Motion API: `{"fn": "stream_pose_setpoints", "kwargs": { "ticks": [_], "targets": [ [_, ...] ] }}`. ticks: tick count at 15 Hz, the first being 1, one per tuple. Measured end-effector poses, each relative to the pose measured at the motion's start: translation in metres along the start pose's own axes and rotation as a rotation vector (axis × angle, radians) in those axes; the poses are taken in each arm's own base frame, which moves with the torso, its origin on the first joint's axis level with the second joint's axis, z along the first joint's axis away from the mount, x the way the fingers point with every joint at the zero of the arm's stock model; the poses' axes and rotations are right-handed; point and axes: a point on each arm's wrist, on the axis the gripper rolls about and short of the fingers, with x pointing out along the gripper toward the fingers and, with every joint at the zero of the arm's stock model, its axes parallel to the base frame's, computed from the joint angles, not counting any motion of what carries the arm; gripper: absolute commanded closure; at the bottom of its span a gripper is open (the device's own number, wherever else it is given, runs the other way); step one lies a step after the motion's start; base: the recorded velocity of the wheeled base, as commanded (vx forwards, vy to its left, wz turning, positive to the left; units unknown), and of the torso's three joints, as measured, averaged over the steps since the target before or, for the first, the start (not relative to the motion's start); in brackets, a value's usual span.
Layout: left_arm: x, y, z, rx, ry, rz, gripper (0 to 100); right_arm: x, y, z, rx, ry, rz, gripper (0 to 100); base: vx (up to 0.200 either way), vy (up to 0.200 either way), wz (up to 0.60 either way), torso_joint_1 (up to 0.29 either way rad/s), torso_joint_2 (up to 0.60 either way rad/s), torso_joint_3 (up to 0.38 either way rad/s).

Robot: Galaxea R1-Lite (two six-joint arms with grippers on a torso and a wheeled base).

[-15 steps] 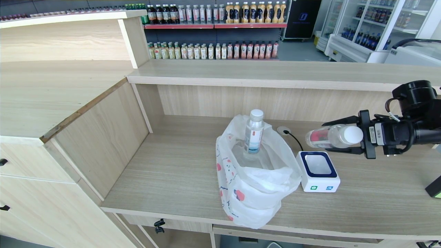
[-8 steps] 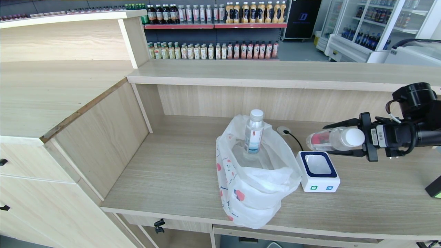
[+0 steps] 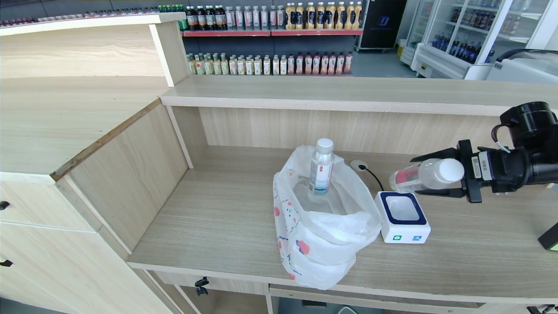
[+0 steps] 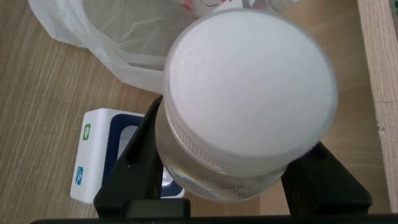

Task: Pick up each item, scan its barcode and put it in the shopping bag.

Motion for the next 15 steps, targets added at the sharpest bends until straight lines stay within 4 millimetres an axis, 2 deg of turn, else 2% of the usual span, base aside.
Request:
{"fn": "stream_pose_setpoints", "kwargs": {
  "ticks": [4, 8, 12, 13, 15],
  "targets": [
    [0.0, 0.0, 0.0, 0.0, 0.0, 0.0, 0, -0.019, -0.028, 0.026, 0.172, 0.024, -0.077, 100, 0.0, 0.0, 0.0, 0.0, 0.0, 0.0],
    [0.0, 0.0, 0.0, 0.0, 0.0, 0.0, 0, -0.055, -0.043, 0.062, 0.526, 0.024, -0.186, 100, 0.0, 0.0, 0.0, 0.0, 0.0, 0.0],
    [0.0, 0.0, 0.0, 0.0, 0.0, 0.0, 0, -0.091, -0.031, 0.092, 1.023, -0.001, -0.291, 100, 0.0, 0.0, 0.0, 0.0, 0.0, 0.0],
    [0.0, 0.0, 0.0, 0.0, 0.0, 0.0, 0, -0.1, -0.024, 0.095, 1.116, 0.005, -0.324, 100, 0.0, 0.0, 0.0, 0.0, 0.0, 0.0],
    [0.0, 0.0, 0.0, 0.0, 0.0, 0.0, 0, -0.114, -0.009, 0.097, 1.19, 0.035, -0.378, 100, 0.0, 0.0, 0.0, 0.0, 0.0, 0.0]
  ]
}}
